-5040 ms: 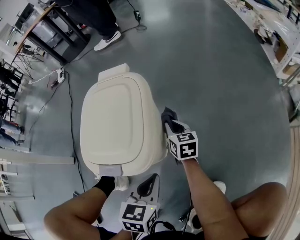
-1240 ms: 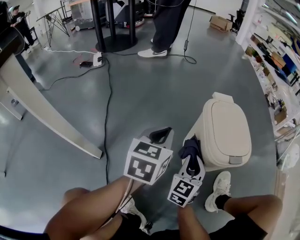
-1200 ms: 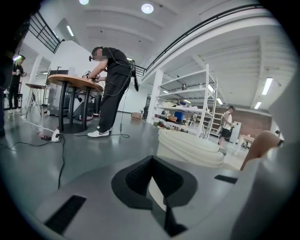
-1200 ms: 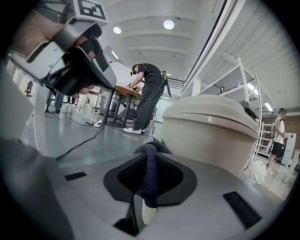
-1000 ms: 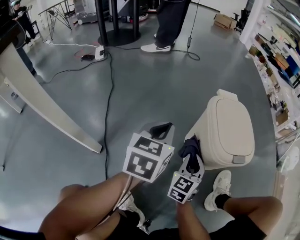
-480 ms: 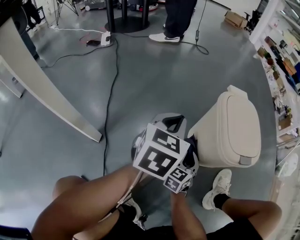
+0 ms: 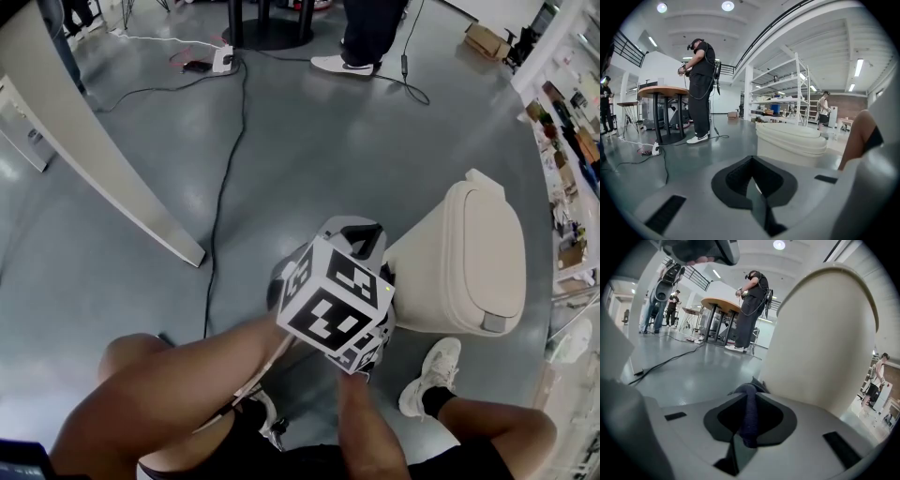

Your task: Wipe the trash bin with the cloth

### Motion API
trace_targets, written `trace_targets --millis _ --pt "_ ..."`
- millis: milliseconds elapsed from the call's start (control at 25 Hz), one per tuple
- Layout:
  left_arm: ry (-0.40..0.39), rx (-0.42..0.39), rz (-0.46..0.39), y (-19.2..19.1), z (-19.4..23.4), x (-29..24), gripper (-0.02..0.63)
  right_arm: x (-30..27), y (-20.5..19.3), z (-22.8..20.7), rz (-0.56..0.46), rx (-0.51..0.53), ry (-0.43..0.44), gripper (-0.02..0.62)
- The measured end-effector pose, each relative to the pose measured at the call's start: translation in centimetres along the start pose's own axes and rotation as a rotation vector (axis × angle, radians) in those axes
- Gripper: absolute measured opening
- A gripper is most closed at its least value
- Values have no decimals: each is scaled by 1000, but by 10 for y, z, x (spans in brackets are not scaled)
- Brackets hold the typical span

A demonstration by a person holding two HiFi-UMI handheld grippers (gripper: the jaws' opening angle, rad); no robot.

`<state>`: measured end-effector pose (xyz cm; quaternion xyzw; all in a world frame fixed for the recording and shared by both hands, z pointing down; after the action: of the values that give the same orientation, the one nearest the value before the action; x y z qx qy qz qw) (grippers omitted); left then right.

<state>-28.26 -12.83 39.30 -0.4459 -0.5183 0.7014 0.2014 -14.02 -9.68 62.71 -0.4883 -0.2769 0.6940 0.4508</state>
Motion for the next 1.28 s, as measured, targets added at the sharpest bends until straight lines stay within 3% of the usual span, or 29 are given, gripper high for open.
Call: trace_targets --millis 360,640,800,1000,1280 --pt "6 -7 -7 3 1 3 0 48 77 -26 -248 -152 -69 52" --pt "-8 5 -33 9 -5 10 0 86 142 -42 -435 -197 -87 52" --pt "-11 4 -50 13 -5 14 0 86 149 -48 -446 -186 -113 52" --pt "-16 3 -45 13 -6 12 0 67 128 -48 -373 -194 -141 52" --pt "-17 0 -43 12 -5 11 0 47 109 -41 -290 -211 -109 52"
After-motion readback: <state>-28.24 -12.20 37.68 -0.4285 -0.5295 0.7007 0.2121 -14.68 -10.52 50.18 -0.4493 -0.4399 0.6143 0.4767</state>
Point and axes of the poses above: the fingertips, and each gripper's own axes: x backward along the fingers, z to its left, y out of its top, the point moved 8 cm from there along x, backward along the fingers, and after that the axes turned 5 degrees about -y, right-handed, at the moved point
